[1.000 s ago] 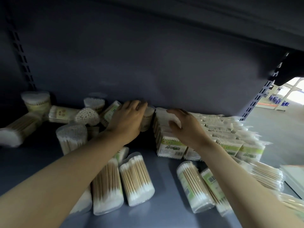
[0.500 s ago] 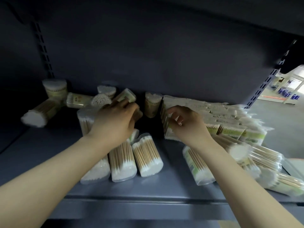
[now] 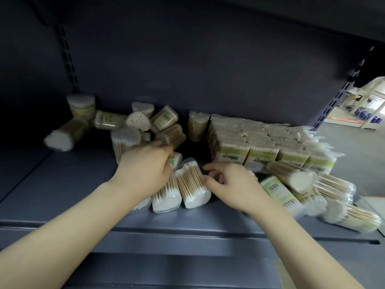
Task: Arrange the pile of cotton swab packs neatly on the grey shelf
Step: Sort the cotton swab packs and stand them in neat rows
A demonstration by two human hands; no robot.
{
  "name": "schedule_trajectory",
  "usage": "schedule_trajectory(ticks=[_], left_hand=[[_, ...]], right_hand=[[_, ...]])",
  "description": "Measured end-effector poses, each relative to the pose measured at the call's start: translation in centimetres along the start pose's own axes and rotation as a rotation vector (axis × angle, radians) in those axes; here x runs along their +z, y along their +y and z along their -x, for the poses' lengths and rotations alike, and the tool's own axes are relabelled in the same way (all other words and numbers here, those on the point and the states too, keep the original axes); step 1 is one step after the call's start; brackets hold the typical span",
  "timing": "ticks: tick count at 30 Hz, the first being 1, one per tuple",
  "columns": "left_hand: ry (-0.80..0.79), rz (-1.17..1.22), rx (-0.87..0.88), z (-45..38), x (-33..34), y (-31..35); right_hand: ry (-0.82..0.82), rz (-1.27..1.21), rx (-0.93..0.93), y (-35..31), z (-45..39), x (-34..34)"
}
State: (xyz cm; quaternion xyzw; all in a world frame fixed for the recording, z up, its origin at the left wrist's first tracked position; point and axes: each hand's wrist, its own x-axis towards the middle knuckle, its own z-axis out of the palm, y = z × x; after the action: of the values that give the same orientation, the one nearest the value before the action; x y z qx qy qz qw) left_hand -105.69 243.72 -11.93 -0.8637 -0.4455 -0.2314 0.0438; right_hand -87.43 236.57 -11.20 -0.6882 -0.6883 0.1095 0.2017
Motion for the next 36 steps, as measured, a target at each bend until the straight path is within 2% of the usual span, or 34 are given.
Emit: schedule_trajectory(ticks=[11,20,26,36], left_hand=[[-0.016,0.037,-0.054,0.6,-0.6,-0.6],[-0.056,0.082,-0.071,0.7,-0.9,-0.8],[-0.104,0.126,-0.083,-0.3,-0.9,0.1],[-0.071,0.231,-0.082,-1.1,-0.3,2.2]], right_hand=[[-0.184,-0.151,0.059,-0.9,-2.5,-0.1],[-0.255,-0.21,0.107,-1.1,-3.8,0.3],[-0.161,-0.144,0.114,-0.3,-3.9,-0.5],[0.155,-0.205,0.131,0.7,-4.3,-3.9]])
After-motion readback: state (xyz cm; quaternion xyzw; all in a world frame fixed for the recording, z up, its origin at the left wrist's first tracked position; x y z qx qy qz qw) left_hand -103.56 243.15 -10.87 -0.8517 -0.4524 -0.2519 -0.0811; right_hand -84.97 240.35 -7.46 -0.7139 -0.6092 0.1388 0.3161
